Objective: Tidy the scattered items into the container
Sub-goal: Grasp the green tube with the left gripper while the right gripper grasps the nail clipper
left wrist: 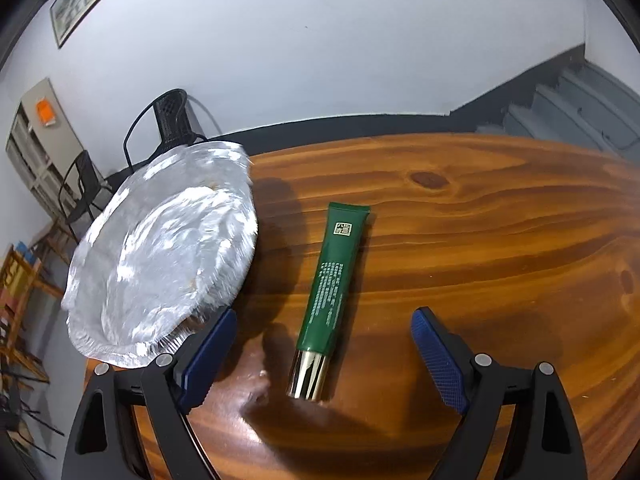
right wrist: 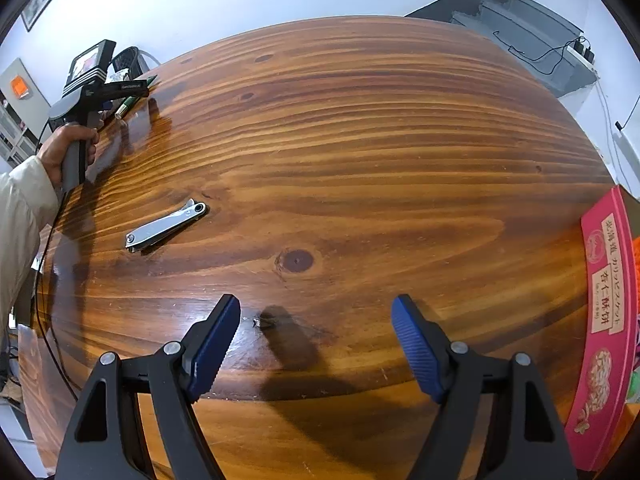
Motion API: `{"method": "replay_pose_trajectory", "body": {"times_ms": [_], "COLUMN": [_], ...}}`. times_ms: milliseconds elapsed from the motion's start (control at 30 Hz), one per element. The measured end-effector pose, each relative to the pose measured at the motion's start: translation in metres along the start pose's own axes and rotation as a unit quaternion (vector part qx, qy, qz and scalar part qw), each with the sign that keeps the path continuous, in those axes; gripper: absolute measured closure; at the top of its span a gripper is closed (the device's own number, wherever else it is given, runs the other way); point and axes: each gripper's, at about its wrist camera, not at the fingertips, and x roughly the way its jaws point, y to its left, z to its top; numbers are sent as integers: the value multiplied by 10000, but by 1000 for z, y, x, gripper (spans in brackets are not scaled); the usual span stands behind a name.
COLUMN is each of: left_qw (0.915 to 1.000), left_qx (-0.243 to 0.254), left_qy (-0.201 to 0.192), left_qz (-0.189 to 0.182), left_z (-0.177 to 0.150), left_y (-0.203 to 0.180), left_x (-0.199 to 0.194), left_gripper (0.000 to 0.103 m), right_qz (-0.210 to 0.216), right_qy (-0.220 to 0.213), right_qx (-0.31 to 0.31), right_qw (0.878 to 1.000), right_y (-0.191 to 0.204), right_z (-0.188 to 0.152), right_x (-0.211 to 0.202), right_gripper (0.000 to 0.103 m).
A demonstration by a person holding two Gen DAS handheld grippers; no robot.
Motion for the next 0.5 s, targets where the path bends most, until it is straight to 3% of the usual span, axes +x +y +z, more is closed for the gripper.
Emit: {"method": "replay_pose_trajectory", "body": {"times_ms": [100, 167, 233, 333, 500], "left_qw": [9998, 9993, 9969, 9965, 9958], "left_qx": [-92, -140, -311, -243, -189], "left_qy": [32, 36, 127, 163, 204], "left_qz": [-172, -351, -707, -777, -869], "left_z": [4, 6, 6, 2, -14], "left_y": [0, 0, 0, -9, -20], "left_x": [5, 6, 4, -3, -20], "left_gripper": [17, 30, 58, 77, 82], "right_qz": [-14, -26, -59, -28, 18], "right_qy": [13, 32, 27, 38, -72], "right_qx": [19, 43, 49, 49, -18], "right_qw": [10000, 10000, 10000, 10000, 10000], "right_y": [-1, -2, -1, 2, 9], "right_z": [0, -1, -2, -3, -3], "right_x": [2, 3, 4, 3, -6], "right_gripper": [22, 22, 22, 22, 22]}}
